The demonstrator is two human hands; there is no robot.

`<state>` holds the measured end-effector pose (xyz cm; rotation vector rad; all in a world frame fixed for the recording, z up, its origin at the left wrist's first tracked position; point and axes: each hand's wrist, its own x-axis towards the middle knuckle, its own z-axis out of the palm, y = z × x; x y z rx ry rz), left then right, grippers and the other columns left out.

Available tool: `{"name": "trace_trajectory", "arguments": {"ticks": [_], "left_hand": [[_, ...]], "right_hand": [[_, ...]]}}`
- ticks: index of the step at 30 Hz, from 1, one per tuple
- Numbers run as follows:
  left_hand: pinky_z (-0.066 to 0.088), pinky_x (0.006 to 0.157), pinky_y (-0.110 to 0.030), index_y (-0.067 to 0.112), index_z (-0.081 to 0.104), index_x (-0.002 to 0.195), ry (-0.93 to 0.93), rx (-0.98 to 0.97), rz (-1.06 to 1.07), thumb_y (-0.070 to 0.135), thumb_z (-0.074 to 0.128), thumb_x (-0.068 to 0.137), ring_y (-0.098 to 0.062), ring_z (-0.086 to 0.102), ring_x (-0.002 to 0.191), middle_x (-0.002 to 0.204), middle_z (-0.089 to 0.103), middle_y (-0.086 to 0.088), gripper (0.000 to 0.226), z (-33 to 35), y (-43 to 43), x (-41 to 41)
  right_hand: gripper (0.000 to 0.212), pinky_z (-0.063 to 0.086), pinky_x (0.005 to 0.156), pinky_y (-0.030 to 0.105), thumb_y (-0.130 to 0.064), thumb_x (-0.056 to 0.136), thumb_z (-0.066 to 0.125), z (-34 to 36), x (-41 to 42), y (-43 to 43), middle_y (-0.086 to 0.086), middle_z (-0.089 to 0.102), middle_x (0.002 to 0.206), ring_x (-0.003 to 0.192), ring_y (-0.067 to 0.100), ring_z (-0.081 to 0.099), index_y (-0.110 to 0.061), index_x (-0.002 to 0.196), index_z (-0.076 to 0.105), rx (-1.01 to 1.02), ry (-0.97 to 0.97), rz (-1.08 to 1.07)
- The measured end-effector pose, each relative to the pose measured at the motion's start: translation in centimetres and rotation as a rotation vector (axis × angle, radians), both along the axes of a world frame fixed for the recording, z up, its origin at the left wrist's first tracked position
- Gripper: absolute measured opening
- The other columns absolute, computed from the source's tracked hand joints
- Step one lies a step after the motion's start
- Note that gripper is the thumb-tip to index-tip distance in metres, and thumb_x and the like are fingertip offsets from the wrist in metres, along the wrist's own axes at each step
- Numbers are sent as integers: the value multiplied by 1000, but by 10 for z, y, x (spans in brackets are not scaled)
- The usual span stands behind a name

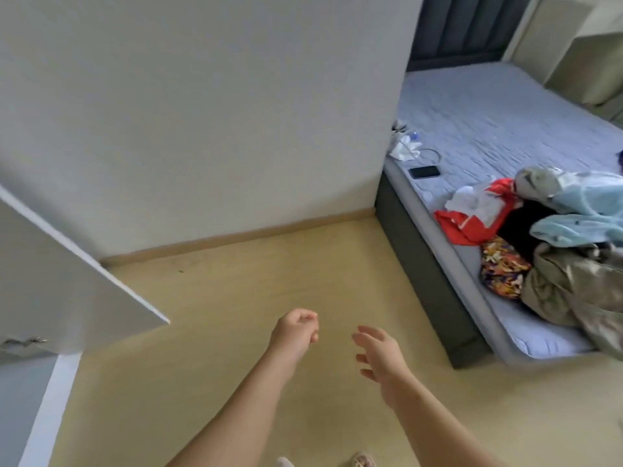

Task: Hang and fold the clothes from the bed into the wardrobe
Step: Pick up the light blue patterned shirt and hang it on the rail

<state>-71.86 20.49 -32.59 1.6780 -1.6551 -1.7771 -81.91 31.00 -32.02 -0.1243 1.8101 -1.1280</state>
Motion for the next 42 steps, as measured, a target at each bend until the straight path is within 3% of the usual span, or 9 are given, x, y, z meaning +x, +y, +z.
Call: {"name": "trace_trajectory", "arguments": {"ticks": [4, 10, 13, 18, 21, 25, 28, 35, 42], "left_hand": [[34, 54, -24, 24, 56, 78, 21, 11, -199, 12, 51, 91, -21, 53, 75, 72, 59, 0, 18, 2, 43, -93], [40, 59, -23, 23, 56, 81, 10, 17, -485, 11, 49, 91, -12, 57, 68, 76, 60, 2, 17, 4, 98, -195], [41, 66, -24, 23, 57, 85, 5, 28, -589, 13, 50, 92, -16, 58, 77, 79, 62, 0, 14, 1, 117, -245], [42, 47, -13, 16, 57, 88, 27, 76, -688, 8, 48, 93, -9, 56, 68, 85, 60, -2, 13, -7, 137, -342], [43, 53, -18, 19, 58, 91, 4, 59, -729, 11, 48, 92, -9, 58, 72, 89, 61, -1, 13, -12, 131, -410], [46, 69, -26, 22, 58, 94, -30, -4, -754, 13, 48, 92, -13, 60, 81, 89, 62, 2, 13, -12, 113, -506], [47, 67, -25, 24, 57, 91, -23, -7, -772, 14, 49, 93, -15, 62, 84, 89, 62, 5, 14, -10, 111, -562], [42, 55, -18, 22, 57, 94, -64, 65, -773, 11, 46, 92, -9, 55, 69, 82, 59, 2, 15, -14, 128, -638], [43, 62, -23, 22, 56, 88, -97, 81, -667, 9, 45, 92, -10, 57, 70, 85, 60, 3, 18, -43, 163, -718]], "right_hand": [[19, 37, 59, 23, -17, 91, 53, -2, -69, 62, -4, 54, 81, 74, 16, 50, -21, 109, 56, 1, 18, -215], [18, 38, 61, 25, -18, 91, 53, -6, -134, 133, -3, 56, 84, 72, 14, 50, -21, 108, 57, -13, -11, -492], [19, 41, 64, 25, -20, 90, 54, -10, -166, 157, -2, 58, 89, 77, 14, 53, -22, 109, 57, -24, -19, -601], [25, 39, 57, 24, -18, 91, 54, -22, -246, 180, 0, 58, 87, 70, 14, 51, -17, 116, 58, -2, -6, -732], [31, 38, 57, 24, -18, 91, 54, -28, -311, 178, 2, 57, 89, 72, 15, 51, -14, 121, 56, 17, 17, -729], [40, 43, 68, 25, -20, 93, 53, -23, -404, 161, 0, 57, 104, 85, 14, 54, -15, 131, 48, 56, 95, -558], [39, 44, 64, 25, -21, 93, 53, -14, -462, 153, -5, 56, 96, 74, 8, 52, -17, 132, 47, 41, 118, -523], [35, 41, 61, 24, -17, 93, 51, -20, -540, 174, 0, 55, 84, 80, 18, 52, -13, 128, 51, 45, 26, -636], [27, 48, 60, 33, -15, 92, 51, -43, -642, 204, 1, 54, 79, 67, 13, 48, -15, 119, 55, 90, -23, -527]]}}
